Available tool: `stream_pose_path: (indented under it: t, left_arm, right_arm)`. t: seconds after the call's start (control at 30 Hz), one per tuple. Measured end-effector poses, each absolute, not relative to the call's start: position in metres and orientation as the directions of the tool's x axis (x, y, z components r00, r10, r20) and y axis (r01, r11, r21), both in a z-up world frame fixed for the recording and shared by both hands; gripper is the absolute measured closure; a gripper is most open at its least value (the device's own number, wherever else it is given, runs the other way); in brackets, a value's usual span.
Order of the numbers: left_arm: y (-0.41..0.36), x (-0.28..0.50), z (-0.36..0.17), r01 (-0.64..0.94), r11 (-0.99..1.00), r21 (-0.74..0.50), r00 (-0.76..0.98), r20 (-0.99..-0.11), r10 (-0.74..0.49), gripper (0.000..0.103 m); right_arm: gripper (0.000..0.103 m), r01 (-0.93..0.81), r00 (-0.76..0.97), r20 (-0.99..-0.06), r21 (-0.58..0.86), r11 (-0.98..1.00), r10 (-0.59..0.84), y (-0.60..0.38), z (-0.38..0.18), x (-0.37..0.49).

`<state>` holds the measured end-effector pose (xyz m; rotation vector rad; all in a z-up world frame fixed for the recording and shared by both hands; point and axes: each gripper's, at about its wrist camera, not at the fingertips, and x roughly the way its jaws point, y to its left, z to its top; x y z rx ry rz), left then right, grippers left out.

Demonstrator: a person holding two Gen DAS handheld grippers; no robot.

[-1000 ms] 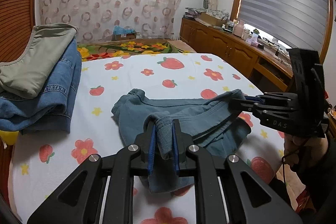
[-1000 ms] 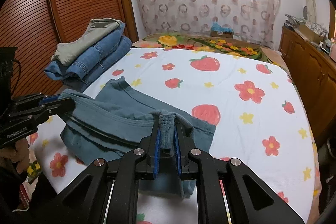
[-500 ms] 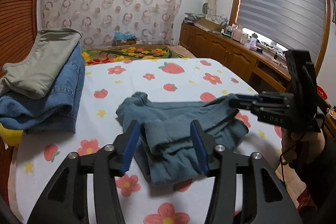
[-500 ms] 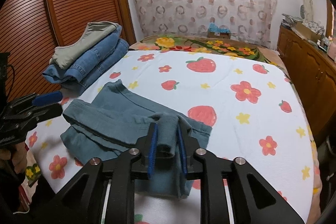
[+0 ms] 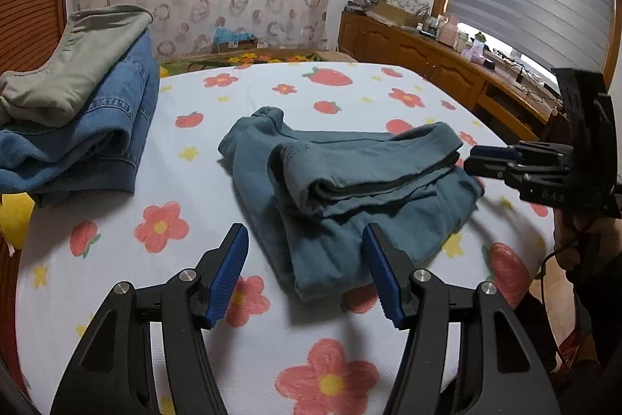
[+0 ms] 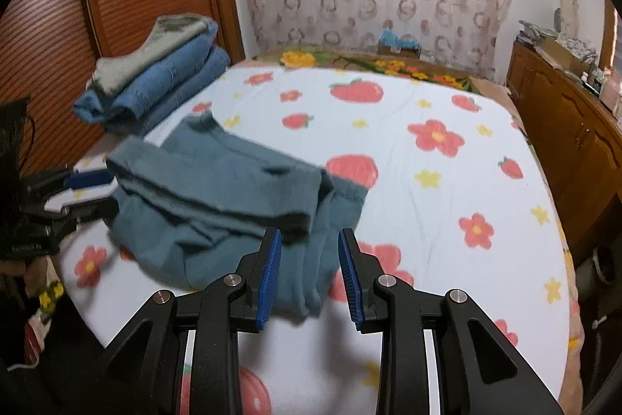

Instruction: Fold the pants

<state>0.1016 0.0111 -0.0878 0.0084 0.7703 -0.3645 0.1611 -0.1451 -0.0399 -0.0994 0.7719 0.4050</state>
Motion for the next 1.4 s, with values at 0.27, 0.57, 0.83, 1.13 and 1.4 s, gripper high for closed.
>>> stream_pose_path:
  t: [0.27,0.57,0.83,1.13,1.4]
  left_arm:
    - [0.009,0.12,-0.092,0.342,0.936,-0.085,0.64,-0.708,-0.298,0.041]
    - [0.012,0.15,-0.086,0.341,0.938,-0.063,0.638,-0.717,-0.28,0.041]
    - [0.015,0.182,-0.084,0.32,0.945,-0.062,0.648,-0.714,-0.266,0.041]
    - [0.018,0.205,-0.092,0.296,0.953,-0.06,0.639,-0.729,-0.244,0.041]
    - [0.018,0.207,-0.096,0.297,0.952,-0.071,0.634,-0.731,-0.253,0.041]
  right_arm:
    - [0.064,-0.449,0.586,-0.753,0.007,0.893,0.301,-0.129,-0.048,0.177]
    - [0.064,-0.477,0.574,-0.764,-0.021,0.878,0.294,-0.12,-0.042,0.207]
    - [0.064,-0.473,0.579,-0.744,0.027,0.881,0.334,-0.125,-0.04,0.234]
    - [0.064,-0.457,0.566,-0.737,0.092,0.885,0.369,-0.132,-0.05,0.262]
    - [0.066,-0.489,0.531,-0.736,0.138,0.861,0.42,-0.125,-0.053,0.281]
